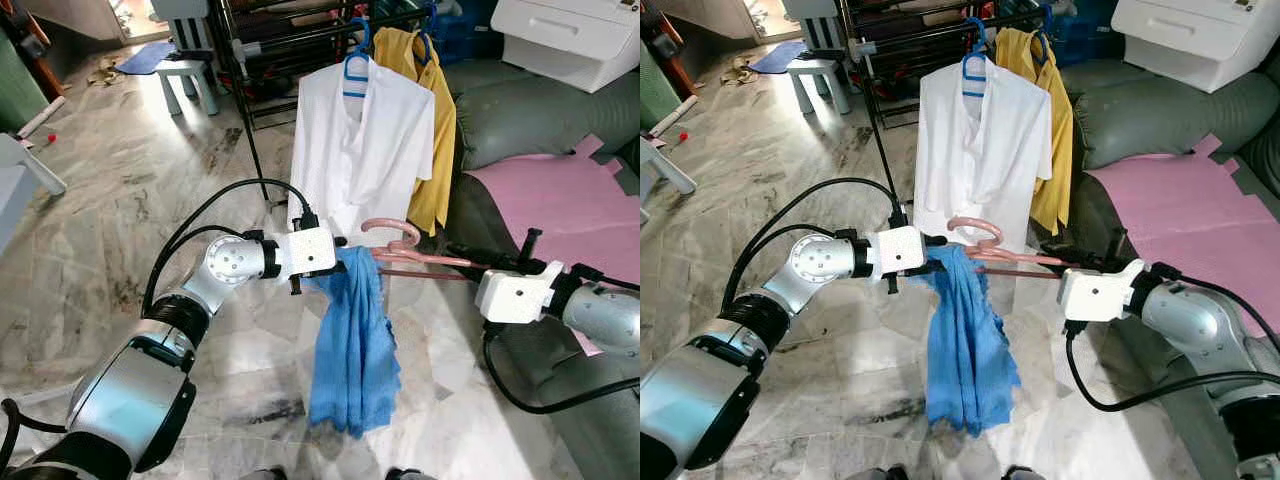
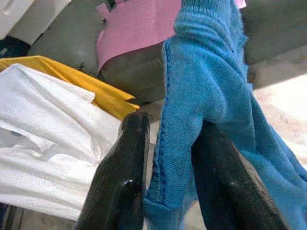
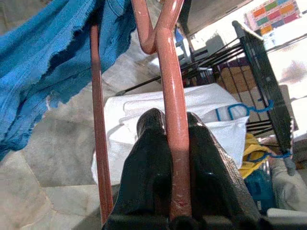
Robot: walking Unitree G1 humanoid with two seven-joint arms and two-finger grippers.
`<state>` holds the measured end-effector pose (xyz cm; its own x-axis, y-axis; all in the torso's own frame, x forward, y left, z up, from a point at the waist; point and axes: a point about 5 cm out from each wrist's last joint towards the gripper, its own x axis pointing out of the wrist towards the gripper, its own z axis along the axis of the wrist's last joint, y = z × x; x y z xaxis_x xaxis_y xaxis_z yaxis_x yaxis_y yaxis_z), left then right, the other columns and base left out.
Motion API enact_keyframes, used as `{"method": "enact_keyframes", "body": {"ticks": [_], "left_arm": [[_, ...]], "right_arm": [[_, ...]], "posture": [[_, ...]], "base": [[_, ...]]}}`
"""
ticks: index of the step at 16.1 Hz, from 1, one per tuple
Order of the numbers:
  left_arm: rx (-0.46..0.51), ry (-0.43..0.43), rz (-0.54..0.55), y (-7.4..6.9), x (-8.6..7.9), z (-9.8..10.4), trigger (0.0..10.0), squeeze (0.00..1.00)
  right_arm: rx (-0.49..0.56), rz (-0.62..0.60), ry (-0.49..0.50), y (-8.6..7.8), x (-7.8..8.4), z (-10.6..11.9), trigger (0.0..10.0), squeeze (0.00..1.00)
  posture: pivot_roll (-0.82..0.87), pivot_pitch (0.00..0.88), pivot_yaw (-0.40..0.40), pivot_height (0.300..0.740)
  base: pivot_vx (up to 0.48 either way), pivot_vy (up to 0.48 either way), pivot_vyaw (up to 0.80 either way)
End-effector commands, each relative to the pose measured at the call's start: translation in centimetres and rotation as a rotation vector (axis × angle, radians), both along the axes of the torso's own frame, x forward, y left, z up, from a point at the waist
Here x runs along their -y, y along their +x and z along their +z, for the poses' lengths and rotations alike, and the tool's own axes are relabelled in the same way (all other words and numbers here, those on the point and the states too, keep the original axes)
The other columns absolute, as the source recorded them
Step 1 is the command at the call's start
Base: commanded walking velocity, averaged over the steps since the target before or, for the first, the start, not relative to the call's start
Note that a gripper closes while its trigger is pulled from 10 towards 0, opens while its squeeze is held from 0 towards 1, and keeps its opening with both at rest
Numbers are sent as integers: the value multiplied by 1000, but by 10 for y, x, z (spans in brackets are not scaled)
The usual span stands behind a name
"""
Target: Hang hanger
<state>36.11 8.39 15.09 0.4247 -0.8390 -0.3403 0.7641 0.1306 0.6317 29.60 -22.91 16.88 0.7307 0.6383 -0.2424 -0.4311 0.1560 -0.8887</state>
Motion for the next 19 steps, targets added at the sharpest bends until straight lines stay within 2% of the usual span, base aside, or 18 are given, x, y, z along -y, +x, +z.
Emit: {"method": "enact_keyframes", "body": {"ticks": [1,7,11,12,15,16,18,19], "left_arm": [[4,25,-21,2,-1,6,0,0],[-30,52,-52,0,0,4,0,0],[-79,77,-52,-2,-5,-5,0,0],[-79,79,-48,-3,-6,-6,0,0],[-106,67,-20,-3,-11,-11,0,0],[-108,48,17,-3,-16,-13,0,0],[-124,44,67,-3,-27,-19,0,0],[-125,60,85,-3,-34,-21,0,0]], "right_arm": [[29,26,11,1,-6,4,10000,0],[36,35,6,4,-8,5,10000,0],[31,28,21,8,-10,6,10000,0],[21,22,54,10,-11,8,10000,1000],[-5,16,88,13,-13,12,10000,1000],[-66,22,83,13,-12,10,10000,1000],[-174,2,53,12,-2,11,10000,1000],[-178,-22,47,13,5,18,10000,1000]], "posture": [[-145,100,117,740],[-144,101,117,740],[-143,102,119,740],[-142,102,120,740],[-140,100,120,740],[-140,100,118,740],[-142,100,111,740],[-142,99,110,740]], "base": [[0,0,0],[0,0,0],[0,0,0],[0,0,0],[0,0,0],[0,0,0],[0,0,0],[0,0,0]]}}
